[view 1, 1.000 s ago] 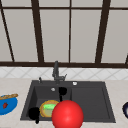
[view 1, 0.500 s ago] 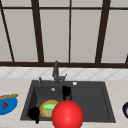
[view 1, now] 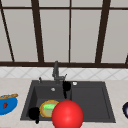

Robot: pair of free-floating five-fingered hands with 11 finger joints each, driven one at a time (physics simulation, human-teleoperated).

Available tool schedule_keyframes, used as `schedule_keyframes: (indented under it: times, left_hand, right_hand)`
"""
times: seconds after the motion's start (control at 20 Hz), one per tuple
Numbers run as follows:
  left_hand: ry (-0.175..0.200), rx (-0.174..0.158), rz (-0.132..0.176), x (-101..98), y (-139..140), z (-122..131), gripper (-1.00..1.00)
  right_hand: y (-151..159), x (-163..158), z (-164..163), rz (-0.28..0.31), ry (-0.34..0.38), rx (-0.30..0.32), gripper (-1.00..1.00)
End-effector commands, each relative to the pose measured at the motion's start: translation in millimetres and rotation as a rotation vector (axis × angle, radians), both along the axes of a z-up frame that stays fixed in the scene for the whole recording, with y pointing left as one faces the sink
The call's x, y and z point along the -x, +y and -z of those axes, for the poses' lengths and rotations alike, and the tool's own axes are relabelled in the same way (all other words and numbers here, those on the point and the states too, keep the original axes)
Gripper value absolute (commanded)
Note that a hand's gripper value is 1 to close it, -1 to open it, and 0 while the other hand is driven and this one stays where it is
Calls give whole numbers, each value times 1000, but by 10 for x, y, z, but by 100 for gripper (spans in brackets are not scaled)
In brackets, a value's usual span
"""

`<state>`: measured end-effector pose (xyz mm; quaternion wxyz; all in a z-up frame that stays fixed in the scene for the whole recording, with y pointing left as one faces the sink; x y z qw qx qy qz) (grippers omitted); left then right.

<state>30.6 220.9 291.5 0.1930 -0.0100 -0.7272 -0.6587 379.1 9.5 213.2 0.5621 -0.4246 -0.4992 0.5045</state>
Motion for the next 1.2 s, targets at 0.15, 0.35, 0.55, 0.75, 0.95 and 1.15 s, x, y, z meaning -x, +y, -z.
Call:
schedule_keyframes:
  times: [0.15,0.35,0.55,0.75,0.95,1.15]
  left_hand:
    - [0,0,0,0,0,0,0]
    - [0,0,0,0,0,0,0]
    - [0,0,0,0,0,0,0]
    - [0,0,0,0,0,0,0]
    - [0,0,0,0,0,0,0]
    - [0,0,0,0,0,0,0]
  right_hand:
    - [-60,-378,-407,0,-23,25,-100]
    - [-79,-672,-425,1,15,3,-100]
    - [-121,-884,-465,-5,65,1,-100]
    - [-137,-1125,-423,-3,116,0,-100]
    - [-177,-1321,-303,-9,172,23,-100]
    - [-164,-1539,-228,-13,247,38,-100]
